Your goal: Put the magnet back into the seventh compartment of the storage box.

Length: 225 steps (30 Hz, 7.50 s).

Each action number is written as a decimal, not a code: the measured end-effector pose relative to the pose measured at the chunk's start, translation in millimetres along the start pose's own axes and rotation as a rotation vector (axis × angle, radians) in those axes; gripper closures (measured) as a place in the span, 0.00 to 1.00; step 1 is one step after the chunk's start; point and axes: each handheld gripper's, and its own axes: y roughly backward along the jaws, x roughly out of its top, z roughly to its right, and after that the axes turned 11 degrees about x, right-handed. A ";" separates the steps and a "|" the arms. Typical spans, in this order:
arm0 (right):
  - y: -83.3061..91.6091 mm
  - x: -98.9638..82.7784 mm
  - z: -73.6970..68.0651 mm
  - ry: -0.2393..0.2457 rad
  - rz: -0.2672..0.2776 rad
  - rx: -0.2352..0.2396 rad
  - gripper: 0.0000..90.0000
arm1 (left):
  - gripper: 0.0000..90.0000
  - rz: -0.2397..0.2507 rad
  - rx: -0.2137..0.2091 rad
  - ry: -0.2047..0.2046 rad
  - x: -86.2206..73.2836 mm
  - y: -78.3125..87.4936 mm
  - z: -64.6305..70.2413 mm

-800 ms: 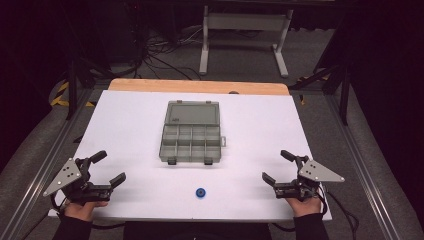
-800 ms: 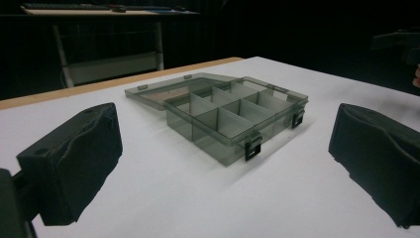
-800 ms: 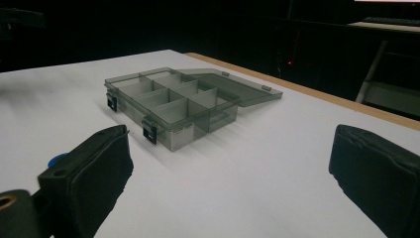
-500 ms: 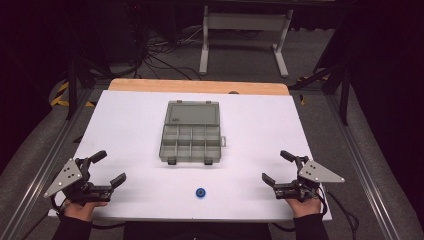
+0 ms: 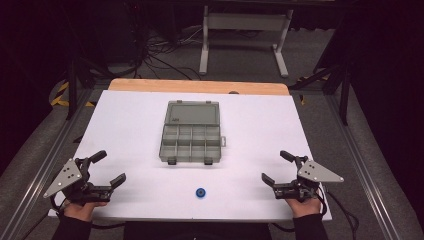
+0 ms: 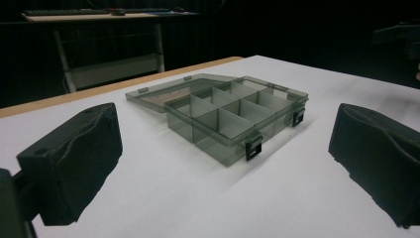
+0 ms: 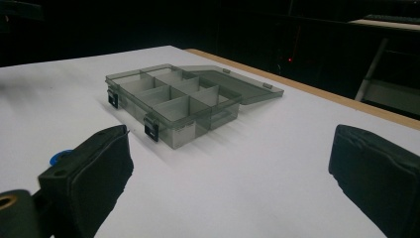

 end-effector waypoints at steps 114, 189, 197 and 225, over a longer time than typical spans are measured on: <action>-157.7 89.3 -63.9 0.099 -0.964 0.382 0.08 | 0.01 -0.013 0.001 0.007 -1.2 -0.7 -1.8; -216.1 47.3 -100.0 0.170 -1.038 0.481 0.69 | 0.01 -0.018 -0.005 0.016 -2.3 -1.4 -3.0; -211.6 53.5 -98.2 0.154 -1.010 0.478 0.69 | 0.01 -0.019 -0.005 0.016 -2.3 -1.5 -3.2; -188.5 97.8 -77.5 0.120 -0.876 0.466 0.69 | 0.01 -0.019 -0.005 0.012 -2.1 -1.4 -3.3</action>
